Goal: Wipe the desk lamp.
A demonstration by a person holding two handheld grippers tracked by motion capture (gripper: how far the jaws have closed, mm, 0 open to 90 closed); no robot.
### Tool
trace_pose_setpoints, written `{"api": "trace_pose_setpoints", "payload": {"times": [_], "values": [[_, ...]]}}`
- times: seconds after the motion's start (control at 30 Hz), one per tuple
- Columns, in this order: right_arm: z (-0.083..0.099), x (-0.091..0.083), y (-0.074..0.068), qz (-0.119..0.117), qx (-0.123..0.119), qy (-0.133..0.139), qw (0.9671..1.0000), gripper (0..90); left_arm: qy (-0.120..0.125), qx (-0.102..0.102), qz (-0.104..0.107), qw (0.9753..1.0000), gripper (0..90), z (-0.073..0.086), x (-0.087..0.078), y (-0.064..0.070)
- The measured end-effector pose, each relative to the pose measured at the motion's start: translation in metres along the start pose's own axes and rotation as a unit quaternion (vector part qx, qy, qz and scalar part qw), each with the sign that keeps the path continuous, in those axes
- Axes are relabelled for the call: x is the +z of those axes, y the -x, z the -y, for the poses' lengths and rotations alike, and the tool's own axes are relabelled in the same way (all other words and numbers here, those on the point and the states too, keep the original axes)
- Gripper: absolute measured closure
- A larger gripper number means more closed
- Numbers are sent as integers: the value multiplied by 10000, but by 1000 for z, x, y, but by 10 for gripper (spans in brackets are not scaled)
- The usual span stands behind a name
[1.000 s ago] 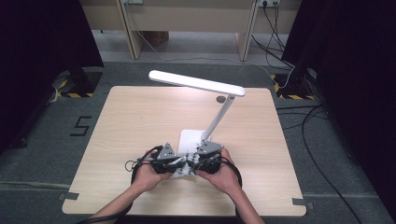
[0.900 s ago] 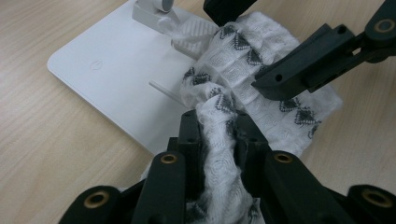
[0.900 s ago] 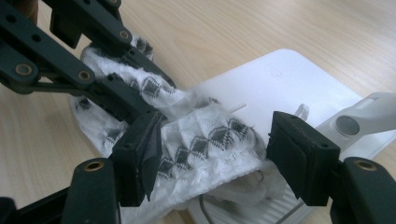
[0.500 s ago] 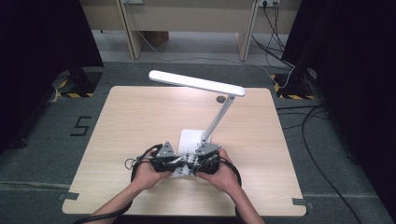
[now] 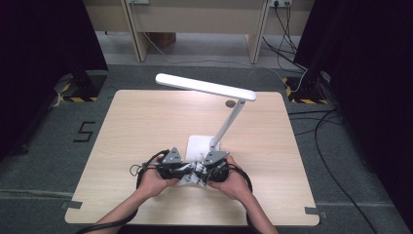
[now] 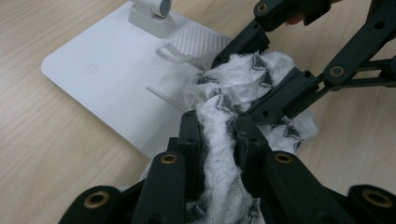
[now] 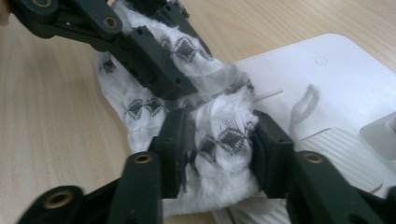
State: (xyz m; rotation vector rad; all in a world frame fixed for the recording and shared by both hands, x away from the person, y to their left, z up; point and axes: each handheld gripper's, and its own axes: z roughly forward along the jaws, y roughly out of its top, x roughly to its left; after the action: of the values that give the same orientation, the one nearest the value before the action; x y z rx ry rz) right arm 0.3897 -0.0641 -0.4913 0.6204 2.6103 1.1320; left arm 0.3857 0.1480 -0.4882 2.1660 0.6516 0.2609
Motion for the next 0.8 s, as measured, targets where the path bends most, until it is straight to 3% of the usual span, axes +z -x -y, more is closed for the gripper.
{"api": "trace_pose_setpoints", "payload": {"times": [0.13, 0.27, 0.43, 0.57, 0.8], "values": [[-2, -3, -1, -37, -29, -42, 10000, 739, 9, 27, 24, 10000, 752, -1, -1, 0], [-2, -7, -2, -26, 51, -48, 10000, 782, 64, 15, 72, 10000, 731, -2, -2, 1], [-5, -19, -1, 84, 164, -30, 9998, 794, 270, -12, 111, 9996, 614, -6, -4, 1], [-6, -31, 9, 368, 273, 47, 9989, 797, 436, -58, 47, 9990, 503, -13, -7, 1], [1, -39, 26, 930, 613, 53, 9938, 799, 678, -44, -66, 9977, 445, -22, -15, 0]]}}
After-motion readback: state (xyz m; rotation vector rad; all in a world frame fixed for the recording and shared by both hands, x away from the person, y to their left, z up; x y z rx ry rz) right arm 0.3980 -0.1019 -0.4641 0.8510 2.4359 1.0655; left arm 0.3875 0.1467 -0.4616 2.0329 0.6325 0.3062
